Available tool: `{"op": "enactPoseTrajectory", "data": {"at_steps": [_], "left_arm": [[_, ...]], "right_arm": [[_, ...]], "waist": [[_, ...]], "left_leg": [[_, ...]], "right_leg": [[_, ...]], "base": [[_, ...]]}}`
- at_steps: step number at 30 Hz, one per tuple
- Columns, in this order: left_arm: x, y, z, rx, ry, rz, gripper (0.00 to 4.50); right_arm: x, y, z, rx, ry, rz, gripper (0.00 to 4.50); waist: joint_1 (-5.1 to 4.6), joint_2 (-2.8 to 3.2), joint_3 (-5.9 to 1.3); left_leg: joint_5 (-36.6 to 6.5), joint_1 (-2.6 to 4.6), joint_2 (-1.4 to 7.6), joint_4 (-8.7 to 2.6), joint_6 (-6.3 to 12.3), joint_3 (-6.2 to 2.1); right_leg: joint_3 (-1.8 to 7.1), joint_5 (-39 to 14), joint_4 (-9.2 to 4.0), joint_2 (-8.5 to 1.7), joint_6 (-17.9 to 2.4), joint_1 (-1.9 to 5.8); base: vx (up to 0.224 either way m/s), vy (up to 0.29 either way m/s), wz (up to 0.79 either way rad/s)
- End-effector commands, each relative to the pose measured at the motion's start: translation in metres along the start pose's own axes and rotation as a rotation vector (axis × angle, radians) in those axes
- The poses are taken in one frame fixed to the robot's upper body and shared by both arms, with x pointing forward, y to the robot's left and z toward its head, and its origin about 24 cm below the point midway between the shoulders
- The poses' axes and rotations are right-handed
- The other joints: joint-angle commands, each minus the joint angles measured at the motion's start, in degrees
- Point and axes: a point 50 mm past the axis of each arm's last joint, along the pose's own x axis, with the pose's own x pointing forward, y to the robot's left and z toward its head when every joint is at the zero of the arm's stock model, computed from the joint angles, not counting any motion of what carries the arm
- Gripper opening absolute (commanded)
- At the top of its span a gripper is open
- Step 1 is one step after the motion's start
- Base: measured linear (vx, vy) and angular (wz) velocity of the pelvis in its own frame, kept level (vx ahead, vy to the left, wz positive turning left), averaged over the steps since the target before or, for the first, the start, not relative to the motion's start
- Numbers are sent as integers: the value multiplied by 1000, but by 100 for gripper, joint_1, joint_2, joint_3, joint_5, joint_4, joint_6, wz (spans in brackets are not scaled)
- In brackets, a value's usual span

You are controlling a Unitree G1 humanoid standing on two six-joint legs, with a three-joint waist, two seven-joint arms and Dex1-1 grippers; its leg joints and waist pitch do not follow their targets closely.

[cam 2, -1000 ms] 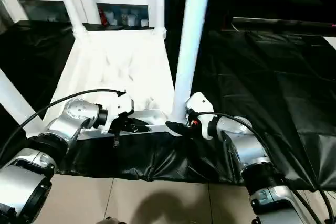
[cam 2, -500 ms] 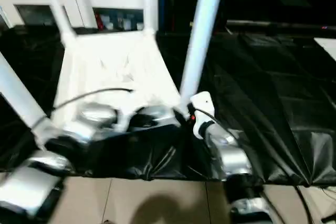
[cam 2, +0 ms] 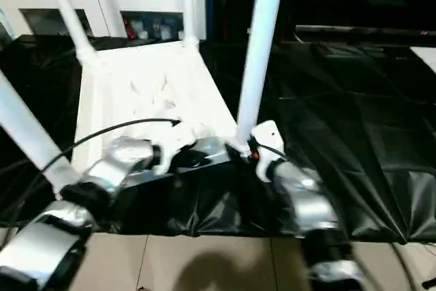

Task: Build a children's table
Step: Rotate leg to tighten

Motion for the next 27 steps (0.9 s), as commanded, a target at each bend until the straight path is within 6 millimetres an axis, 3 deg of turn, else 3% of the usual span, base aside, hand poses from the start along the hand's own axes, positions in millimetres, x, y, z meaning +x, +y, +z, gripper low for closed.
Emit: {"op": "enactPoseTrajectory", "data": {"at_steps": [1,5,6,9,11,14,15,17,22,27], "left_arm": [[1,-9,-1,23,-47,-88,0],[-11,-11,-5,29,-53,-183,0],[-14,-11,-5,31,-55,-203,0],[-23,-11,-8,23,-43,-278,0],[-27,-11,-9,24,-35,-299,0],[-30,-10,-10,24,-29,-323,0],[-32,-9,-9,26,-29,-327,0],[-34,-8,-9,31,-24,-338,0],[-37,-6,-8,33,-17,-347,0],[-38,-3,-8,21,-20,-335,0]], "right_arm": [[0,8,7,-38,-21,138,394],[-14,8,6,-65,15,315,394],[-17,8,6,-69,23,349,394],[-25,10,3,-76,75,471,361],[-27,10,1,-82,101,510,361],[-28,10,-1,-89,124,552,326],[-28,9,-1,-90,130,559,319],[-27,9,-1,-101,146,572,310],[-23,9,0,-103,148,591,278],[-21,11,0,-81,138,602,264]], "waist": [[26,-134,-293],[107,-100,-312],[93,-207,-320],[153,-143,-324],[177,-150,-320],[221,-150,-328],[214,-222,-332],[224,-188,-338],[223,-202,-309],[228,-170,-323]], "left_leg": [[-1168,0,314,-335,584,-142],[-962,-6,366,-328,684,-125],[-961,-14,370,-324,706,-113],[-929,15,391,-317,700,-115],[-893,-1,388,-309,717,-105],[-869,3,387,-302,676,-101],[-801,-18,384,-297,681,-101],[-750,-32,379,-281,694,-105],[-999,-26,373,-284,553,-107],[-897,-32,374,-275,562,-107]], "right_leg": [[286,-1869,-465,-472,-1066,209],[276,-1390,-386,-440,-1215,211],[266,-1265,-365,-432,-1284,213],[271,-1184,-332,-451,-1362,194],[280,-1108,-321,-464,-1384,199],[285,-1112,-319,-478,-1388,190],[281,-1039,-301,-474,-1382,201],[279,-1002,-277,-477,-1392,187],[286,-1437,-323,-478,-1275,167],[289,-1111,-285,-470,-1363,179]], "base": [[0,0,0],[0,0,0],[0,0,0],[0,0,0],[0,0,0],[0,0,0],[0,0,0],[0,0,0],[0,0,0],[0,0,0]]}}
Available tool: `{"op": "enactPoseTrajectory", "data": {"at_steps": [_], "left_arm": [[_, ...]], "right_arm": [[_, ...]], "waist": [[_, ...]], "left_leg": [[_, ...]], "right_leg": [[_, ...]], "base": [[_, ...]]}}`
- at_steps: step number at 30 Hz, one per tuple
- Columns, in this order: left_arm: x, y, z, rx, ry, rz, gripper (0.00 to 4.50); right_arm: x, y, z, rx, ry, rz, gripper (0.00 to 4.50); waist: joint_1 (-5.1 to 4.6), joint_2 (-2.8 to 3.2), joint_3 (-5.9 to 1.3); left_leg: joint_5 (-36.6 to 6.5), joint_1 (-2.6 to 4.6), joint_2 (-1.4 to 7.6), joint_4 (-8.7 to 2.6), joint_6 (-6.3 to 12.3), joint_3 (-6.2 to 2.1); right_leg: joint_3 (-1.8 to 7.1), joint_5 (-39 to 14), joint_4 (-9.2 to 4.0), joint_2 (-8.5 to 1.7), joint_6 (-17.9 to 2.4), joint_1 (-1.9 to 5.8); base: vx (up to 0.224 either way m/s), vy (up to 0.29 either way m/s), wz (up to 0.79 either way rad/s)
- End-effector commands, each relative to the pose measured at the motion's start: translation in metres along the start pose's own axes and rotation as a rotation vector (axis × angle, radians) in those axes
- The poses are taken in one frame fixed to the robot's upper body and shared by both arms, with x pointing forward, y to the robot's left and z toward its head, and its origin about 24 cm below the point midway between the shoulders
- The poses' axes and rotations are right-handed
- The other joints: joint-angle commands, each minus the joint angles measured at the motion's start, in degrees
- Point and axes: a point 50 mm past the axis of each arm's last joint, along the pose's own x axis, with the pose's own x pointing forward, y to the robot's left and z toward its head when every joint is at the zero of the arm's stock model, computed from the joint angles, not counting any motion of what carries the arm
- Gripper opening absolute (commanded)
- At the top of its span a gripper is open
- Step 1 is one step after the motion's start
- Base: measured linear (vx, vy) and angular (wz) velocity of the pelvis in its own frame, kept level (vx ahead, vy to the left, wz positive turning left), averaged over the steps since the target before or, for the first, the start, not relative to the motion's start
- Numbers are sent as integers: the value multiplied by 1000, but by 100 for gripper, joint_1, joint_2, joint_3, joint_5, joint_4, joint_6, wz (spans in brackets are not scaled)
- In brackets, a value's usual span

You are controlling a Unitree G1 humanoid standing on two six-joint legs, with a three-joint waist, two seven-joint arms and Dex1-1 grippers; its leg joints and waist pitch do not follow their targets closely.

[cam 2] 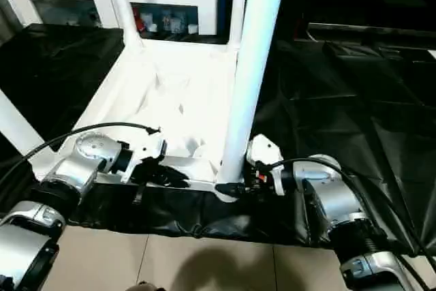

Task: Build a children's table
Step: Rotate leg to tighten

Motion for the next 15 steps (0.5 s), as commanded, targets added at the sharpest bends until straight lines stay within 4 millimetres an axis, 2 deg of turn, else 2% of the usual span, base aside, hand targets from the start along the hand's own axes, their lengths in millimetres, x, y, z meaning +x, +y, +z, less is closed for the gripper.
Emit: {"op": "enactPoseTrajectory", "data": {"at_steps": [1,4,7,8,9,10,11,12,13,14,15], "left_arm": [[3,3,3,-24,-41,21,0],[6,8,2,-55,-17,102,0],[16,16,9,-94,-33,208,0],[21,18,12,-90,-41,234,0],[30,19,17,-98,-51,254,0],[41,19,22,-103,-63,278,0],[41,19,22,-103,-63,278,0],[53,19,28,-110,-66,295,0],[56,19,29,-110,-67,301,0],[66,18,33,-109,-68,317,0],[81,16,39,-114,-73,330,0]], "right_arm": [[6,4,-4,47,-9,31,263],[11,5,-8,96,-28,-39,263],[21,0,-13,137,-53,-226,263],[25,-2,-15,164,-57,-298,263],[31,-4,-16,209,-74,-367,262],[39,-5,-18,263,-91,-437,262],[39,-5,-18,263,-91,-437,262],[47,-7,-18,293,-89,-512,262],[50,-7,-18,302,-89,-530,262],[58,-8,-17,326,-89,-572,262],[70,-14,-15,363,-83,-676,262]], "waist": [[-1,-103,-346],[2,-78,-330],[-43,-89,-309],[-65,-98,-301],[-111,-92,-292],[-128,-96,-289],[-167,-97,-286],[-197,-74,-286],[-218,-84,-281],[-237,-85,-278],[-256,-58,-280]], "left_leg": [[-886,62,359,-354,554,-128],[-976,76,366,-363,514,-133],[-1250,97,356,-399,293,-156],[-1388,107,343,-410,201,-170],[-1440,75,335,-433,122,-195],[-1484,73,332,-440,98,-206],[-1586,100,328,-440,76,-208],[-1639,110,318,-429,87,-207],[-1648,105,316,-432,98,-205],[-1647,93,304,-433,111,-208],[-1665,100,297,-430,101,-214]], "right_leg": [[276,-1064,-359,-454,-1376,273],[273,-1198,-383,-454,-1376,257],[278,-1775,-444,-471,-1237,237],[275,-2110,-486,-486,-1150,230],[266,-2281,-499,-480,-1067,251],[262,-2376,-513,-477,-1012,249],[265,-2510,-544,-479,-959,222],[273,-2569,-561,-479,-939,213],[273,-2585,-576,-476,-931,206],[269,-2627,-583,-468,-902,213],[269,-2686,-592,-470,-886,202]], "base": [[0,0,0],[0,0,0],[0,0,0],[0,0,0],[0,0,0],[0,0,0],[0,0,0],[0,0,0],[0,0,0],[0,0,0],[0,0,0]]}}
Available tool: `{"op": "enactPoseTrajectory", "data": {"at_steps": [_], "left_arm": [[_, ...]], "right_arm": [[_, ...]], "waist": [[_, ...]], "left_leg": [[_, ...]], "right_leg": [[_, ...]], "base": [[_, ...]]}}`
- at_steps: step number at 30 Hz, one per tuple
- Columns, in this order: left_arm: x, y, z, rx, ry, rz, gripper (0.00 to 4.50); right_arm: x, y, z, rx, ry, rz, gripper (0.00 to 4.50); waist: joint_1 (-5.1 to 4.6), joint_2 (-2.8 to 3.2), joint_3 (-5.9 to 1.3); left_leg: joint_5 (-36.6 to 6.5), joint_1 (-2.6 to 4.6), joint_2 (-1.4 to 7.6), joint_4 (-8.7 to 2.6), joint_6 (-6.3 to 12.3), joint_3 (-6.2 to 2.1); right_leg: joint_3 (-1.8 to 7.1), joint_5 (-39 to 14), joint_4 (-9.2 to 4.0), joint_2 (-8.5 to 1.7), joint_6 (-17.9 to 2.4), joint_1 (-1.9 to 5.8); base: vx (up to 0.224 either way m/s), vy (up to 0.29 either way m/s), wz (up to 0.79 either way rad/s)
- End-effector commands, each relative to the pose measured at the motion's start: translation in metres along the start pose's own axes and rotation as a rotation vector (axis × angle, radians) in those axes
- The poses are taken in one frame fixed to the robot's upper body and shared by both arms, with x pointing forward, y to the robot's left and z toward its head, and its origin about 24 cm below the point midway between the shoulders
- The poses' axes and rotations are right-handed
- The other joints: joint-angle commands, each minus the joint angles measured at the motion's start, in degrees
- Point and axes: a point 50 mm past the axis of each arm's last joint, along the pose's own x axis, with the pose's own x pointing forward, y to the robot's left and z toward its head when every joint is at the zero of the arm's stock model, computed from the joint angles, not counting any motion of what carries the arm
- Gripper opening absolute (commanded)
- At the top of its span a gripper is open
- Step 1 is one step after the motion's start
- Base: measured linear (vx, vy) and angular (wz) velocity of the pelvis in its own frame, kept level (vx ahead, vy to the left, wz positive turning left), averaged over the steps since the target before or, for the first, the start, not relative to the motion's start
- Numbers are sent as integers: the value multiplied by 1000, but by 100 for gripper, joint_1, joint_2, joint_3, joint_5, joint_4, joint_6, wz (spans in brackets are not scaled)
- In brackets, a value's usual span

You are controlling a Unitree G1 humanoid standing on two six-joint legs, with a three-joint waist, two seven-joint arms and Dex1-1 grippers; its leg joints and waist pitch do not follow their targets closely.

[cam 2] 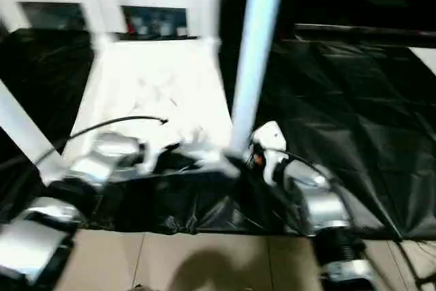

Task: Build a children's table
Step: Rotate leg to tighten

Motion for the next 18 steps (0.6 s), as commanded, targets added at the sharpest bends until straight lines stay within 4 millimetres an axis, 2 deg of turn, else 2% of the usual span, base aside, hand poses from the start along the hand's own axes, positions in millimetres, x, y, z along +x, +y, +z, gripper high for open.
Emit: {"op": "enactPoseTrajectory", "data": {"at_steps": [1,2,3,4,5,6,7,9,10,11,13,15,18], "left_arm": [[33,-20,19,-4,-67,-21,0],[36,-22,20,-5,-66,-17,0],[39,-24,22,-5,-65,-13,0],[40,-25,22,4,-63,-13,0],[41,-25,23,10,-62,-12,0],[37,-22,23,19,-65,-12,0],[32,-19,21,26,-64,-11,0],[32,-19,21,26,-64,-11,0],[24,-15,19,42,-70,-20,0],[20,-12,16,44,-68,-22,0],[11,-10,12,61,-68,-46,0],[3,-8,7,69,-64,-90,0],[-8,-9,2,72,-64,-165,0]], "right_arm": [[24,33,-14,61,73,20,262],[27,35,-13,66,72,-11,262],[31,37,-10,72,62,-26,262],[34,40,-6,73,39,-22,262],[36,42,-3,75,23,-19,318],[34,41,2,70,-13,-2,332],[31,38,4,71,-33,14,332],[31,38,4,71,-33,14,334],[25,33,6,49,-51,53,361],[22,30,7,21,-56,73,374],[14,23,7,-28,-53,121,388],[6,17,6,-75,-35,183,388],[-5,10,4,-132,-3,282,388]], "waist": [[-12,-54,-277],[-48,-66,-278],[-59,-10,-270],[-68,-25,-276],[-70,-19,-279],[-68,-27,-287],[-69,-53,-286],[-55,-28,-298],[-59,-26,-298],[-49,-43,-305],[-25,-42,-317],[-8,-30,-331],[37,-21,-347]], "left_leg": [[-1683,72,306,-443,90,-200],[-1710,53,286,-447,85,-216],[-1733,55,292,-450,105,-218],[-1770,68,294,-448,110,-212],[-1807,63,279,-445,153,-212],[-1782,56,278,-441,194,-203],[-1774,50,281,-444,217,-202],[-1686,43,293,-446,273,-201],[-1676,41,299,-448,275,-201],[-1650,29,294,-443,314,-199],[-1520,32,304,-424,391,-179],[-1369,4,299,-407,490,-172],[-1109,2,328,-392,566,-158]], "right_leg": [[266,-2700,-581,-468,-898,161],[240,-2776,-590,-459,-871,194],[251,-2754,-601,-459,-853,179],[253,-2725,-607,-448,-850,168],[254,-2704,-607,-446,-843,176],[263,-2639,-611,-447,-843,175],[261,-2621,-607,-441,-836,181],[264,-2428,-582,-442,-894,191],[266,-2366,-573,-438,-916,189],[265,-2260,-560,-439,-938,210],[278,-1962,-539,-443,-1018,204],[273,-1724,-497,-451,-1142,237],[265,-1272,-437,-440,-1298,252]], "base": [[0,0,0],[0,0,0],[0,0,0],[0,0,0],[0,0,0],[0,0,0],[0,0,0],[0,0,0],[0,0,0],[0,0,0],[0,0,0],[0,0,0],[0,0,0]]}}
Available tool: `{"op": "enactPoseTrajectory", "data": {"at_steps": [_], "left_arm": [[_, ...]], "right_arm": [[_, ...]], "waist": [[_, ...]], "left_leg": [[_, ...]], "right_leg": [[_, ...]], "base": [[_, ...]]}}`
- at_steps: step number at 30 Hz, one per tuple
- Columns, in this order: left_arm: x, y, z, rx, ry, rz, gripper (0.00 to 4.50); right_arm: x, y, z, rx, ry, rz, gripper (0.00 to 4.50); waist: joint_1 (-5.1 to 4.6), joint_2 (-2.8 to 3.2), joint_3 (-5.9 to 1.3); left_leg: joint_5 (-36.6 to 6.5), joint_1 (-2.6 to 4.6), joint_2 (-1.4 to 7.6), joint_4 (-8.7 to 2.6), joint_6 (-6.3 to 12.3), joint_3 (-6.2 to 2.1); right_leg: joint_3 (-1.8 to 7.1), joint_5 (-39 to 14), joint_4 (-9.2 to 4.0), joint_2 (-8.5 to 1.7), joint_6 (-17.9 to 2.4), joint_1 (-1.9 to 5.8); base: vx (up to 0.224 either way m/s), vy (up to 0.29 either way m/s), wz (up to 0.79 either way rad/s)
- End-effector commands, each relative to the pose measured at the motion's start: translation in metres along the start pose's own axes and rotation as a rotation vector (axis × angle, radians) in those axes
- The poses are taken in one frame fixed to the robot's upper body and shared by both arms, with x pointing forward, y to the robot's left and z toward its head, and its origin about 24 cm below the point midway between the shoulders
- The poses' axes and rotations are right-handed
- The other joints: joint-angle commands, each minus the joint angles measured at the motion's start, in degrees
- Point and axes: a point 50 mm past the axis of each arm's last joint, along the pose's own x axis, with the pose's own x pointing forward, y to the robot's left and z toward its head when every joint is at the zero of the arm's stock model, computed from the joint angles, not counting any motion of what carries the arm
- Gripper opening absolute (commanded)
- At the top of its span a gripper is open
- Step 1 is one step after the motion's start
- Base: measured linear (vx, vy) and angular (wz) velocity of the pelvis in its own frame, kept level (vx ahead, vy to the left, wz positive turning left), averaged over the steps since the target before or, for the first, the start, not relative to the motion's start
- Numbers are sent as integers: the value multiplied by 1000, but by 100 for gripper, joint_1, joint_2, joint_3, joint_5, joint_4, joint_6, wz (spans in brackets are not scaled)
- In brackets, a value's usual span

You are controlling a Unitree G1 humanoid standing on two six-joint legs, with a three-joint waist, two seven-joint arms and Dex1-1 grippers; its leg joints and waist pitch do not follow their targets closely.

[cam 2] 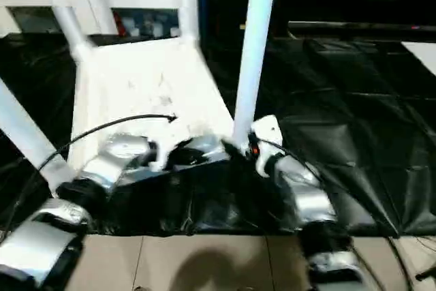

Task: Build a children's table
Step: Rotate leg to tighten

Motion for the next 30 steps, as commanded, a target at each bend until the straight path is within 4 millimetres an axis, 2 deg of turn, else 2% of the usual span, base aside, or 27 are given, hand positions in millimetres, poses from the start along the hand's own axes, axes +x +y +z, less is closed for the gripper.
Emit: {"op": "enactPoseTrajectory", "data": {"at_steps": [1,2,5,6,10,12,15,17,21,26,28,29,30], "left_arm": [[2,-8,3,28,-49,-100,0],[-1,-8,2,34,-48,-118,0],[-12,-7,-1,54,-38,-173,0],[-14,-7,-2,53,-38,-182,0],[-20,-7,-3,46,-43,-237,0],[-24,-7,-3,45,-49,-262,0],[-28,-8,-3,46,-52,-298,0],[-30,-9,-4,42,-52,-328,0],[-30,-10,-5,39,-49,-336,0],[-25,-7,-6,21,-44,-266,0],[-17,-2,-6,2,-21,-153,0],[-13,-1,-5,-9,-18,-110,0],[-8,0,-3,-22,-20,-76,0]], "right_arm": [[-1,11,-1,-24,6,137,388],[-4,11,-1,-31,14,172,388],[-16,10,-2,-47,42,301,388],[-18,10,-3,-48,48,323,362],[-24,11,-4,-49,78,407,349],[-27,12,-4,-50,81,446,320],[-28,13,-2,-39,71,483,306],[-29,15,0,-27,63,517,280],[-28,19,-2,-17,61,544,270],[-24,24,-6,12,42,498,267],[-14,20,-11,29,44,315,267],[-10,18,-13,32,47,231,267],[-6,17,-15,51,41,164,267]], "waist": [[33,-68,-328],[64,-52,-335],[125,-72,-337],[143,-68,-340],[192,-71,-320],[225,-75,-317],[244,-73,-325],[252,-59,-334],[255,-54,-335],[258,-64,-327],[245,-59,-306],[200,-63,-289],[181,-73,-284]], "left_leg": [[-1067,36,338,-368,589,-143],[-992,38,347,-361,624,-134],[-936,42,366,-348,706,-115],[-956,45,369,-346,717,-116],[-1101,69,377,-361,584,-111],[-1131,66,378,-367,535,-114],[-1078,64,374,-365,516,-114],[-995,59,378,-363,545,-121],[-985,65,378,-357,550,-114],[-1107,66,372,-371,450,-119],[-1195,74,373,-390,374,-128],[-1340,76,359,-406,250,-138],[-1518,117,342,-410,148,-150]], "right_leg": [[279,-1171,-423,-436,-1317,282],[274,-967,-388,-430,-1394,286],[265,-714,-349,-423,-1495,292],[266,-723,-340,-438,-1512,295],[276,-1100,-384,-457,-1464,274],[281,-1235,-390,-463,-1408,275],[280,-1144,-378,-458,-1411,277],[276,-998,-357,-460,-1442,283],[273,-887,-349,-458,-1499,276],[273,-1144,-377,-458,-1418,275],[275,-1359,-404,-466,-1363,259],[280,-1657,-433,-473,-1295,237],[280,-2072,-488,-490,-1195,223]], "base": [[0,0,0],[0,0,0],[0,0,0],[0,0,0],[0,0,0],[0,0,0],[0,0,0],[0,0,0],[0,0,0],[0,0,0],[0,0,0],[0,0,0],[0,0,0]]}}
